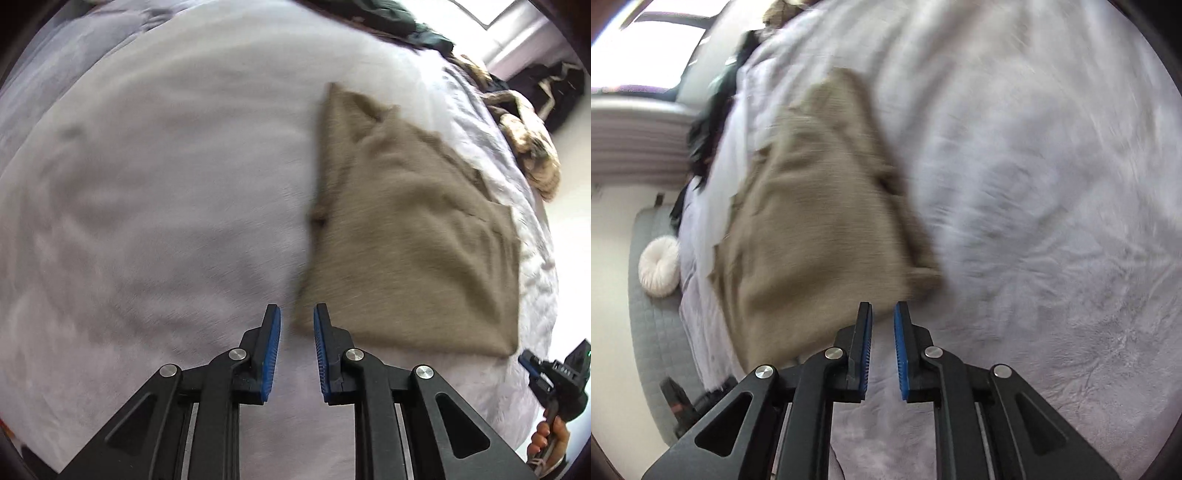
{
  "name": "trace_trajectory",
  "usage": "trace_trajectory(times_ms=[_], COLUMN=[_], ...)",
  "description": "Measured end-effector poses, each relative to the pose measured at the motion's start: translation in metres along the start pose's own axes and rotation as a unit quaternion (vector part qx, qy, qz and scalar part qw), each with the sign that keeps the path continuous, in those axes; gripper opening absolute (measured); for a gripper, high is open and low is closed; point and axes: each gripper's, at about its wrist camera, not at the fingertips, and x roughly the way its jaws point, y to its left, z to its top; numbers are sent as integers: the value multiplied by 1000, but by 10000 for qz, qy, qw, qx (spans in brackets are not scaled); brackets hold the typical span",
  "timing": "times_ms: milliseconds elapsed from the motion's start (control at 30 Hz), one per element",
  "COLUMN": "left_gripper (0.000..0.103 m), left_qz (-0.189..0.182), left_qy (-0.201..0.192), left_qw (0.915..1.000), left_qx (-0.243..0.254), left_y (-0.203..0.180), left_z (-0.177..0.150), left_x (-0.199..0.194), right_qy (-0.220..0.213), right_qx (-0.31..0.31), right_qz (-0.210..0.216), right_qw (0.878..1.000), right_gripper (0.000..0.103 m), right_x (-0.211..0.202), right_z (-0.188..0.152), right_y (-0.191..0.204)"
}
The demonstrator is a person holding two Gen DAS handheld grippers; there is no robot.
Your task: Fold small clothes
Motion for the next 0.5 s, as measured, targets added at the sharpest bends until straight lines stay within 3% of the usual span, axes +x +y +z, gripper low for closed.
trace_trajectory(times_ms=[133,267,333,500], left_gripper=[20,20,20,20], left_qz=[-55,270,171,270], left_qy=[69,286,319,383], left_qw=[9997,9989,9993,9987], left_qx=[229,238,104,205], left_y=[-24,-31,-26,-31], left_z=[9,12,10,6], left_x=[19,51,54,46], right_qy=[117,424,488,474], right_qx=[-433,-345,-133,159], right_qz=[-124,-645,-569,-360], right_qw=[9989,9964,9971,9981], right_gripper=[14,14,8,10], right_x=[21,55,61,41], right_z=[9,15,15,9], right_y=[28,11,-2,-18])
